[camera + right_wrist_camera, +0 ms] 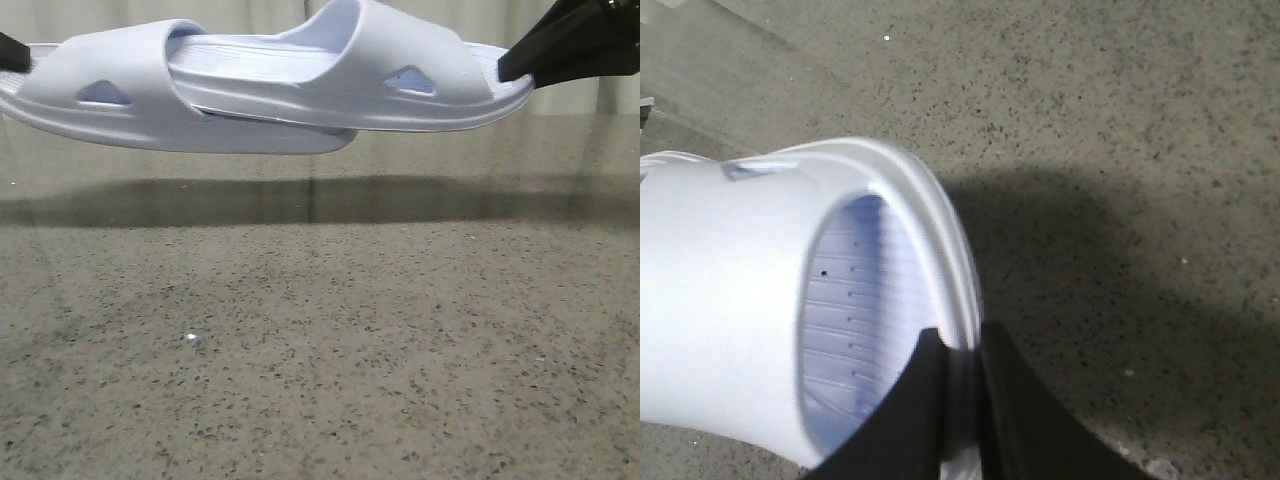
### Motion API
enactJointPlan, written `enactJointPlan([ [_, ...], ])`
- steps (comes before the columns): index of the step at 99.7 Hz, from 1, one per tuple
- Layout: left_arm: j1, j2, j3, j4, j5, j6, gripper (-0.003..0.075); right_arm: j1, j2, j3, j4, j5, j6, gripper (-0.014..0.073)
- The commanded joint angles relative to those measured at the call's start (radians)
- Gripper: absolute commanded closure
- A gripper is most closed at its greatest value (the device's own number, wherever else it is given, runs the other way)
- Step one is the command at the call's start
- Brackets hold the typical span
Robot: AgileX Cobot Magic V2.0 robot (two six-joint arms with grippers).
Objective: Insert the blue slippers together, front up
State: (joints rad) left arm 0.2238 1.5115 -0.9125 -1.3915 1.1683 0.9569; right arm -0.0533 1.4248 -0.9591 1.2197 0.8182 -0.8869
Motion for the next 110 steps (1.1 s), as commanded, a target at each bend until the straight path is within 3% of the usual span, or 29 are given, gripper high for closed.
enactJointPlan([
  [1, -0.028, -0.039, -0.027, -0.101, 0.098, -0.011, 0.0705, 0.006, -0.008, -0.036, 0.093, 0.008, -0.048, 0.0701],
  [26, -0.099, -0.039, -0.027, -0.151, 0.098, -0.011, 0.0705, 0.053, 0.091, -0.079, 0.157, 0.099, -0.128, 0.0701],
  [55, -0.102, -0.039, -0.027, -0.150, 0.098, -0.013, 0.0705, 0.161, 0.188, -0.191, 0.159, 0.142, -0.133, 0.0701],
  [84, -0.102, -0.039, -0.027, -0.128, 0.098, -0.021, 0.0705, 0.179, 0.208, -0.228, 0.165, 0.144, -0.133, 0.0696],
  [91, -0.095, -0.039, -0.027, -0.128, 0.098, -0.021, 0.0705, 0.164, 0.206, -0.230, 0.165, 0.159, -0.133, 0.0655],
  [110, -0.058, -0.039, -0.027, -0.128, 0.098, -0.021, 0.0705, 0.078, 0.206, -0.230, 0.161, 0.266, -0.124, 0.0440],
])
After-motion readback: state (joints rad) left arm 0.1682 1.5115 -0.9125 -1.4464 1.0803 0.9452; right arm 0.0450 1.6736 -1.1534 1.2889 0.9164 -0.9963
